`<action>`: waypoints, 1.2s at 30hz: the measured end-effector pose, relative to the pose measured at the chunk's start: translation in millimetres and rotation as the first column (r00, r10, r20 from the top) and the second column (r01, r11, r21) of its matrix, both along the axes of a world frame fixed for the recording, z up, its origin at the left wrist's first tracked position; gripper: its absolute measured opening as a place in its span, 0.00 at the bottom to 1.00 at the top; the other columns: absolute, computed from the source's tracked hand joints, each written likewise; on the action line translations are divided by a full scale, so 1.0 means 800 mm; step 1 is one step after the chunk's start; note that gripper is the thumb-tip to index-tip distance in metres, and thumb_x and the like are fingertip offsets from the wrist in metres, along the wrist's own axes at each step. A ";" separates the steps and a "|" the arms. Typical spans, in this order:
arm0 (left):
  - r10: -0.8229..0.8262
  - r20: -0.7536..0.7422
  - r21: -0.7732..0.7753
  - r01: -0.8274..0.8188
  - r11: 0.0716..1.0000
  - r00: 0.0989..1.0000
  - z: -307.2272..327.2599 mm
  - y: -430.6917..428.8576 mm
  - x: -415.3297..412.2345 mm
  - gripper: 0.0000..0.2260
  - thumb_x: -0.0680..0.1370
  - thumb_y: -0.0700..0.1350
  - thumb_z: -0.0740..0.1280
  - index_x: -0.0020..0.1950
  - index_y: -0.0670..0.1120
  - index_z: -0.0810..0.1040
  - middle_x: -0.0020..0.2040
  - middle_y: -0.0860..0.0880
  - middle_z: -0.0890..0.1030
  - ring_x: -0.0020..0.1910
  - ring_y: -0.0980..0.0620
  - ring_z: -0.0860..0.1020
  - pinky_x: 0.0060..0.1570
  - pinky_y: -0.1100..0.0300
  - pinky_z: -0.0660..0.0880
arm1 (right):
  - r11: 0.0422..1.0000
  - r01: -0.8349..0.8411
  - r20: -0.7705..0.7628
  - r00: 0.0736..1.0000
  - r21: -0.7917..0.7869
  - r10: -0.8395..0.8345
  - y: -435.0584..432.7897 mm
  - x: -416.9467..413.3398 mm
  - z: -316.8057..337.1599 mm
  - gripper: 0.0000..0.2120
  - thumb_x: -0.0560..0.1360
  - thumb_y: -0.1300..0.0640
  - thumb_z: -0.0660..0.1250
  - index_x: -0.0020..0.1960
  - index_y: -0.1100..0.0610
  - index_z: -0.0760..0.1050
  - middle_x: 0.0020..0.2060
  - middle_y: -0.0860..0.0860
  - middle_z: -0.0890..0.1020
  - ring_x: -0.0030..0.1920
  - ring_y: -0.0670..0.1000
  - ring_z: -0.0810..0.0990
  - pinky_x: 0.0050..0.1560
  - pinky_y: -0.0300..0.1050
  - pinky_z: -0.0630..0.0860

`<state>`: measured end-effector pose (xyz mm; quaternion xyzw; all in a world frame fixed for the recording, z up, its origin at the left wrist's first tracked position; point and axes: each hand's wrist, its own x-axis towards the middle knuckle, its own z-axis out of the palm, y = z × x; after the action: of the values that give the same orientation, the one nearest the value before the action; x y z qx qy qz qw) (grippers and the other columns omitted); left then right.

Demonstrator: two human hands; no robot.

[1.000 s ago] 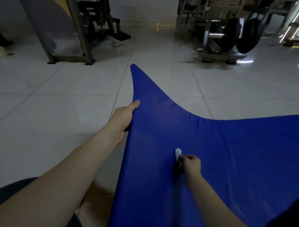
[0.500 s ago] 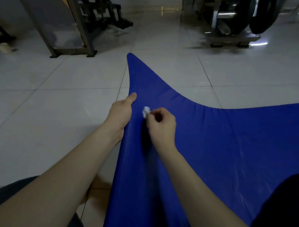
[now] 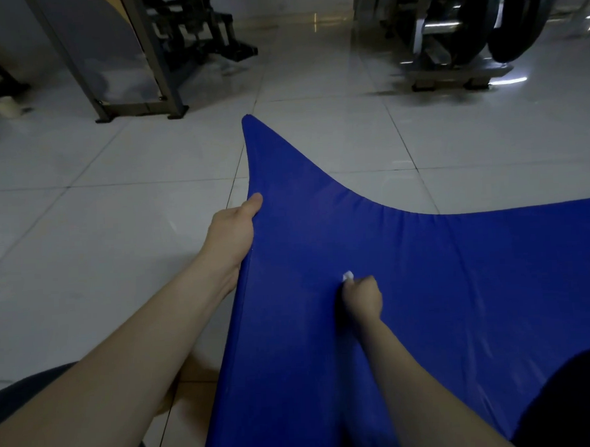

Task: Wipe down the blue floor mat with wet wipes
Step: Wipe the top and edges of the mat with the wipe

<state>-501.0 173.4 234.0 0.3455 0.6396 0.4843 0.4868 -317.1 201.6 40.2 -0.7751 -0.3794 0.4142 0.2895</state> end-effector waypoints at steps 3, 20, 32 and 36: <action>-0.015 -0.044 -0.012 0.015 1.000 0.999 -0.002 0.000 0.002 0.15 0.83 0.57 0.64 0.50 0.47 0.83 0.44 0.51 0.87 0.39 0.53 0.85 0.34 0.62 0.81 | 0.944 -0.098 -0.106 0.985 0.316 0.138 0.003 -0.046 0.069 0.18 0.82 0.44 0.62 0.48 0.59 0.72 0.40 0.49 0.78 0.42 0.51 0.77 0.41 0.46 0.73; -0.017 0.019 -0.002 0.017 1.000 1.000 0.003 0.002 0.005 0.16 0.83 0.57 0.64 0.51 0.47 0.84 0.42 0.52 0.87 0.35 0.56 0.85 0.31 0.64 0.79 | 0.987 -0.017 -0.044 0.999 0.162 0.025 0.006 -0.016 0.015 0.18 0.81 0.44 0.63 0.45 0.59 0.71 0.37 0.51 0.77 0.39 0.53 0.76 0.38 0.45 0.70; 0.083 0.078 -0.063 -0.078 0.995 0.994 0.004 0.006 0.005 0.15 0.83 0.54 0.64 0.50 0.43 0.82 0.39 0.49 0.86 0.40 0.51 0.83 0.47 0.57 0.81 | 0.645 -0.256 -0.010 0.926 0.720 0.378 -0.092 -0.122 0.184 0.10 0.80 0.53 0.66 0.42 0.54 0.71 0.34 0.47 0.76 0.34 0.46 0.74 0.35 0.42 0.74; 0.095 0.092 -0.048 -0.091 0.995 0.991 0.001 0.009 0.007 0.13 0.84 0.52 0.64 0.47 0.44 0.81 0.36 0.51 0.86 0.35 0.53 0.84 0.41 0.60 0.82 | 0.449 -0.365 0.202 0.907 0.816 0.370 -0.085 -0.115 0.162 0.09 0.80 0.53 0.65 0.43 0.55 0.70 0.35 0.48 0.74 0.35 0.47 0.72 0.37 0.47 0.73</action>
<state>-495.3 180.4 235.0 0.2812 0.6419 0.5081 0.5008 -409.0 134.0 169.7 -0.4381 -0.6876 0.2354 0.5291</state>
